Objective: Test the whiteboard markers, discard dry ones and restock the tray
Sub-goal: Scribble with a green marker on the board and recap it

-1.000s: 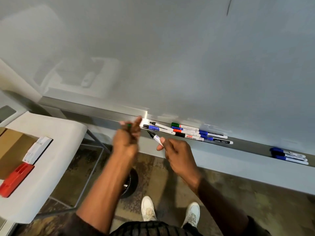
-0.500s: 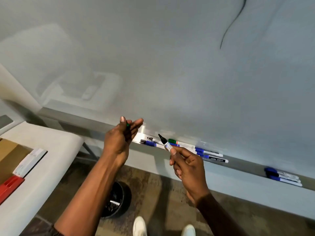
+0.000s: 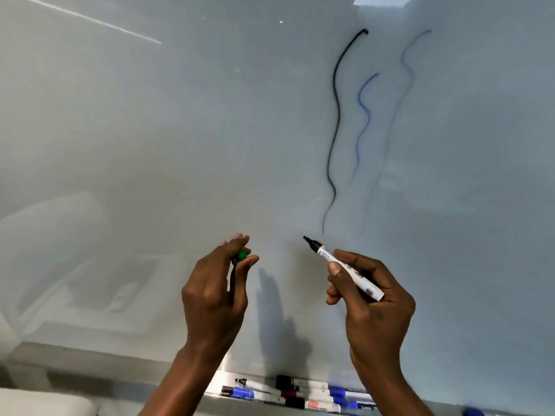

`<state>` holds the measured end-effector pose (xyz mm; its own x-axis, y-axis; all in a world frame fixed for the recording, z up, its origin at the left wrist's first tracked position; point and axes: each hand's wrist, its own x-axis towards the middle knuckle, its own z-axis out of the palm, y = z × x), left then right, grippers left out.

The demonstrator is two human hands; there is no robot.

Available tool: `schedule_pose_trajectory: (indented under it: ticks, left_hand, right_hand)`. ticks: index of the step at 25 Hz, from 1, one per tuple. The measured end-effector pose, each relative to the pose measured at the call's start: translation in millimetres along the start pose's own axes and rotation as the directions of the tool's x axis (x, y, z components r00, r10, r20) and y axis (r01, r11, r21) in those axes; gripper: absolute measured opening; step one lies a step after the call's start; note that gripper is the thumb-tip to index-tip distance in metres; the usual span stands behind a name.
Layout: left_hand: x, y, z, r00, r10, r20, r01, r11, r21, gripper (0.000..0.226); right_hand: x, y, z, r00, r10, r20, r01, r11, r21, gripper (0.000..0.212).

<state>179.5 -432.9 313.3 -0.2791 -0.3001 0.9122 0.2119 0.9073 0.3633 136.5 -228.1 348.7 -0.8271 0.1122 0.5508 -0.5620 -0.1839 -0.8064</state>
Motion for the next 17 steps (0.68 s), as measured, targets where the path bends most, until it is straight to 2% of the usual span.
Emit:
schedule_pose_trajectory:
  ticks: [3, 5, 7, 11, 13, 17]
  left_hand:
    - [41.1, 7.1, 18.3, 0.974, 0.206, -0.090, -0.203, 0.978, 0.043, 0.030]
    - [60.0, 6.6, 33.0, 0.961, 0.265, -0.081, -0.262, 0.964, 0.048, 0.031]
    - [66.7, 3.1, 46.4, 0.958, 0.282, -0.049, -0.279, 0.958, 0.062, 0.033]
    - [59.8, -1.1, 60.2, 0.955, 0.295, -0.035, -0.290, 0.951, 0.106, 0.039]
    - [60.3, -2.8, 61.3, 0.955, 0.293, -0.052, -0.287, 0.952, 0.103, 0.038]
    - [59.6, -11.2, 62.3, 0.954, 0.295, -0.046, -0.289, 0.951, 0.106, 0.033]
  right_hand:
    - [46.0, -33.3, 18.1, 0.956, -0.293, 0.002, 0.292, 0.953, -0.075, 0.020]
    - [79.9, -56.2, 31.2, 0.853, -0.520, 0.036, 0.517, 0.834, -0.193, 0.021]
    - [111.8, -77.8, 43.9, 0.748, -0.662, 0.043, 0.646, 0.712, -0.274, 0.022]
    - [157.2, -101.7, 63.4, 0.593, -0.805, 0.011, 0.738, 0.538, -0.407, 0.024]
    - [175.7, -105.5, 72.7, 0.559, -0.829, 0.021, 0.747, 0.493, -0.446, 0.025]
    - [193.4, -111.0, 87.2, 0.549, -0.834, 0.051, 0.713, 0.436, -0.549, 0.026]
